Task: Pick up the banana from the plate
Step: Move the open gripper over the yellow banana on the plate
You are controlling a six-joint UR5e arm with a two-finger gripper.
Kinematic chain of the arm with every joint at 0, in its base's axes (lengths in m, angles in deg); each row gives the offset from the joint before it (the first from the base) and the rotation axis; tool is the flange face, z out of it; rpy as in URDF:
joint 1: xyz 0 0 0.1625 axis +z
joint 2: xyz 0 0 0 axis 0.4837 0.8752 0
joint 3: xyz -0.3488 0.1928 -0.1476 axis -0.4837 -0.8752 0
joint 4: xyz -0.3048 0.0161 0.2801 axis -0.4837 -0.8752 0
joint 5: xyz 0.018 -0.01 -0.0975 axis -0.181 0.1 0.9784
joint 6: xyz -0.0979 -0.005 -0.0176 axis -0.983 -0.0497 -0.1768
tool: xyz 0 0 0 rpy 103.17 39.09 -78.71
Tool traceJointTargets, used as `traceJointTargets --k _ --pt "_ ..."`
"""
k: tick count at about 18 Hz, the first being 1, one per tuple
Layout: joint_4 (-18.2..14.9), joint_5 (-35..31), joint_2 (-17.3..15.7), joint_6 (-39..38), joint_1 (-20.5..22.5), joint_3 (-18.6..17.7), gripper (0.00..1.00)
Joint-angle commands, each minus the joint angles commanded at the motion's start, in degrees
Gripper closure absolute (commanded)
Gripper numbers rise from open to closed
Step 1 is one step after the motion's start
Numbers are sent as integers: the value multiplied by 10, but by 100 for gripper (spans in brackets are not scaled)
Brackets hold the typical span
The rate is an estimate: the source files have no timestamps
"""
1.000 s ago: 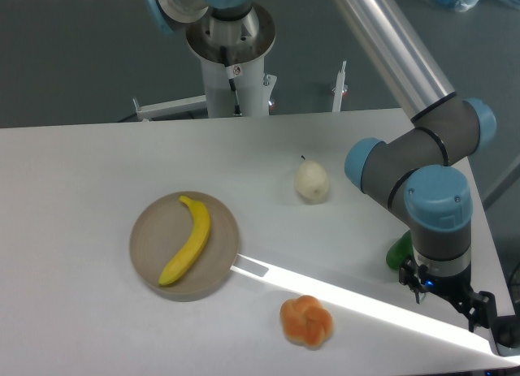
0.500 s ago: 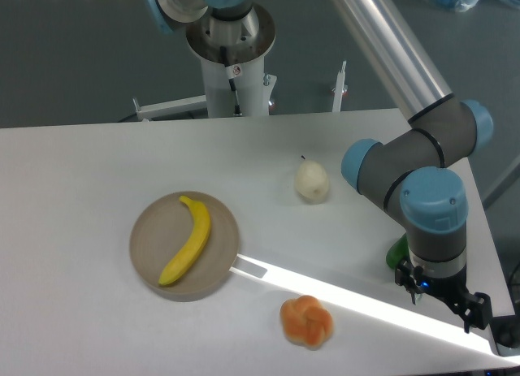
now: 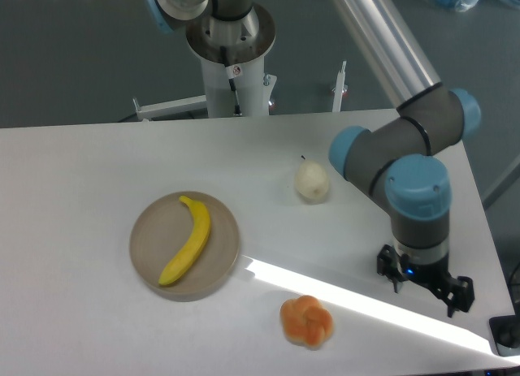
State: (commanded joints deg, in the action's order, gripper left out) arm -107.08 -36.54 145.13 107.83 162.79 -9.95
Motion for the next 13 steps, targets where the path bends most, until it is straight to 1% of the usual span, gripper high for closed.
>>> traceJointTargets --k 2,4,7,8,10,13 --pt "-1 -7 -22 -47 -16 -27 0" --pt "-5 -2 -63 -105 -30 -71 0" --pt "-6 2 -104 -161 -53 -120 0" --pt "-6 10 -115 -178 -62 -135 0" --pt "-6 57 -139 -227 -75 -187 0" --pt "-5 73 -167 -269 -97 -229 0"
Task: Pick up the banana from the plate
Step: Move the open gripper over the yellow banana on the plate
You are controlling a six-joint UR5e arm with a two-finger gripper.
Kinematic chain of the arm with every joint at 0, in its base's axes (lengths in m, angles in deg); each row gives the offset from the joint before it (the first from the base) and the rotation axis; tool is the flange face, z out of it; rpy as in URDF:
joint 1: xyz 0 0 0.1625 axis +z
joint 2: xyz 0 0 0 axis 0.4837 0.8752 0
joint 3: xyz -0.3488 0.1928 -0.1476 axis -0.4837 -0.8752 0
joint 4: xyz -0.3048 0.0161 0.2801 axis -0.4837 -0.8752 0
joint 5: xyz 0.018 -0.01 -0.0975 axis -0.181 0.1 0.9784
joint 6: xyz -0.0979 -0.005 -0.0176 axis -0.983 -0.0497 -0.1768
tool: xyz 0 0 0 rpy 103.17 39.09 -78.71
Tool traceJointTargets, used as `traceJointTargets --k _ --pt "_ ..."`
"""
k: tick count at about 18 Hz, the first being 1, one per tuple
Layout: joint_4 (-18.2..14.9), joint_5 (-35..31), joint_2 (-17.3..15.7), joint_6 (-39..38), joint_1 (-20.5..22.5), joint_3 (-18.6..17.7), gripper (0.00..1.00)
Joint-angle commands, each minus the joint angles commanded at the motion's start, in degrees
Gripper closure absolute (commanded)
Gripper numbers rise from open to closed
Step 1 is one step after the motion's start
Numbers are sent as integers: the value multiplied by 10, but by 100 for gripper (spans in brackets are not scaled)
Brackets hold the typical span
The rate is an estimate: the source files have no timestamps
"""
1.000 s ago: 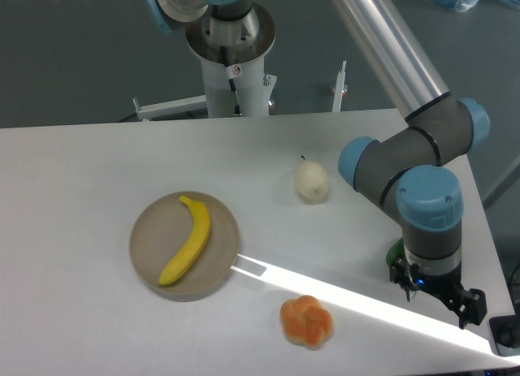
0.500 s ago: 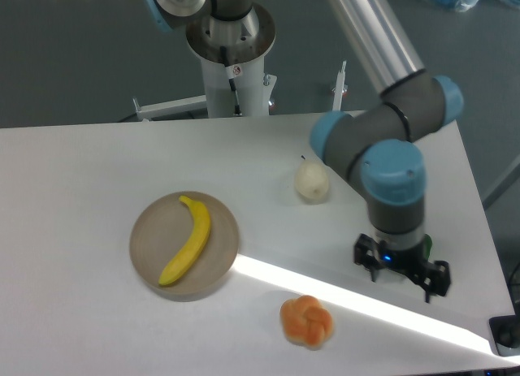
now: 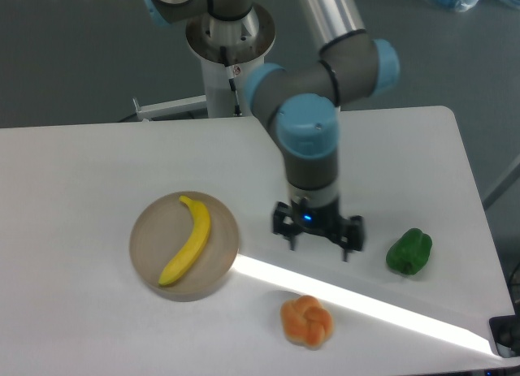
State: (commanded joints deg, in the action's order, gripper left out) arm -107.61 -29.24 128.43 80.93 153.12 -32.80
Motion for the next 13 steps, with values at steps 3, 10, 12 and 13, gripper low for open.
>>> traceJointTargets --k 3,10,12,13 --pt "1 7 -11 -64 -39 -26 0" --pt "11 7 5 -80 -91 -70 0" --pt "25 7 18 -82 -99 -72 0" --pt "31 7 23 -79 -105 -75 0"
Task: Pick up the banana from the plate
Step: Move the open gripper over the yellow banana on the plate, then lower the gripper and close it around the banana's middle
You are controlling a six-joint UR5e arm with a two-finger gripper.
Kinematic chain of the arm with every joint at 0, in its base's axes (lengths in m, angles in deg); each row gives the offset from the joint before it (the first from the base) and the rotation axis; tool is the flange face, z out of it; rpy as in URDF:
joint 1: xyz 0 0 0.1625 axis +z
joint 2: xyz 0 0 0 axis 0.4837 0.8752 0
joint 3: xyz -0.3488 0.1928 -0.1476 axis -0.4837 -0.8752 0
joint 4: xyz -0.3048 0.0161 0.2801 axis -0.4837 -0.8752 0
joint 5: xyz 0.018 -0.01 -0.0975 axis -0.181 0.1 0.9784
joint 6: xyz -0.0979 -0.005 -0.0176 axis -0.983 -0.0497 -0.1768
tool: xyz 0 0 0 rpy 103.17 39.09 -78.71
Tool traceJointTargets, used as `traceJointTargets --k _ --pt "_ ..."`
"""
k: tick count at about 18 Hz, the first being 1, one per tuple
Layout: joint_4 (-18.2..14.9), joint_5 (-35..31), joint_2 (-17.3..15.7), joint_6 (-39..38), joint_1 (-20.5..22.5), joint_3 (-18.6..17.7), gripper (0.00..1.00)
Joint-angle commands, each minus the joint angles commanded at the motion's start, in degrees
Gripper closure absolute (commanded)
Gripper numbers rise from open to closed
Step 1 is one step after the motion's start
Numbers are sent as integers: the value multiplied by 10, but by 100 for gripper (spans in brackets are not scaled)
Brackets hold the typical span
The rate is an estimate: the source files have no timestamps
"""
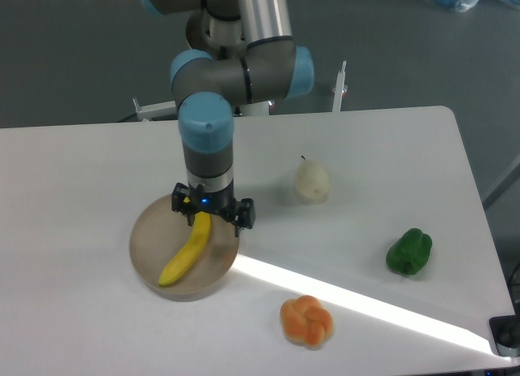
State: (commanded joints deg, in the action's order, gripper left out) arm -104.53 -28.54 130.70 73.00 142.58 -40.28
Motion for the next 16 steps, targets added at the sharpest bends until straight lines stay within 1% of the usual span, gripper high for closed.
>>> traceJointTargets --k 2,4,12,16 --pt "22 -2 16 0 -10 -9 0" --pt "34 -2 25 -1 -18 -11 0" --pt "35 -3 45 0 -24 -11 0" --pt "43 -4 48 0 -24 -15 0"
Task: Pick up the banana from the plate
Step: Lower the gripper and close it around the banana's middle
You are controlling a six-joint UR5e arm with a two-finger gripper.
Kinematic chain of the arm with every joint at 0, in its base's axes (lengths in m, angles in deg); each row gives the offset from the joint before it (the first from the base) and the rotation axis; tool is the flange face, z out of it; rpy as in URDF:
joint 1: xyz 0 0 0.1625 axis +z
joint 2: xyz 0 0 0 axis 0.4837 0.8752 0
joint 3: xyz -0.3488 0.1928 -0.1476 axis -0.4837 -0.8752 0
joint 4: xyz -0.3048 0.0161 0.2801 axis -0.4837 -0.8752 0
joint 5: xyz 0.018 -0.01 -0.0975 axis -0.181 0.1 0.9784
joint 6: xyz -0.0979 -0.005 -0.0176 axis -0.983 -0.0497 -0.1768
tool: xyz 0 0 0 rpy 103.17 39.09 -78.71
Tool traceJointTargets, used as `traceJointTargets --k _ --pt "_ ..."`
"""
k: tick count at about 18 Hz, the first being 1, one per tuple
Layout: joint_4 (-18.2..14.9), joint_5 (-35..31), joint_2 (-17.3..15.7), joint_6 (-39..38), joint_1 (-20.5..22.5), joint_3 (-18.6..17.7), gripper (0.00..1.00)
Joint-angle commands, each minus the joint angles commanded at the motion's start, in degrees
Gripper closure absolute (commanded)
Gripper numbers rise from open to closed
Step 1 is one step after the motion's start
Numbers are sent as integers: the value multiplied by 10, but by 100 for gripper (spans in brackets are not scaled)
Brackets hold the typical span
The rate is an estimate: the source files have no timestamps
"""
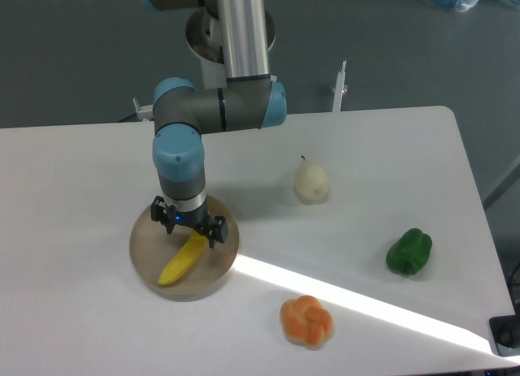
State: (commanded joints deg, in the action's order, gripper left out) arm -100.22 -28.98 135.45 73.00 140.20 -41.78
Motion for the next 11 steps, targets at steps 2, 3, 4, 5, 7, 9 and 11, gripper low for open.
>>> traceJointTargets --k 2,3,4,5,7,9,11 --pt "3 0 1 -2 -1 -1 5" --pt "4 -1 2 -2 -4 0 13" --pt "4 -1 3 -2 -4 0 30" --pt "4 -1 4 -3 -4 0 37" --pt "4 0 4 -4 -4 0 45" --pt "4 0 4 -4 -4 1 45" --pt "4 0 4 -4 -4 1 49"
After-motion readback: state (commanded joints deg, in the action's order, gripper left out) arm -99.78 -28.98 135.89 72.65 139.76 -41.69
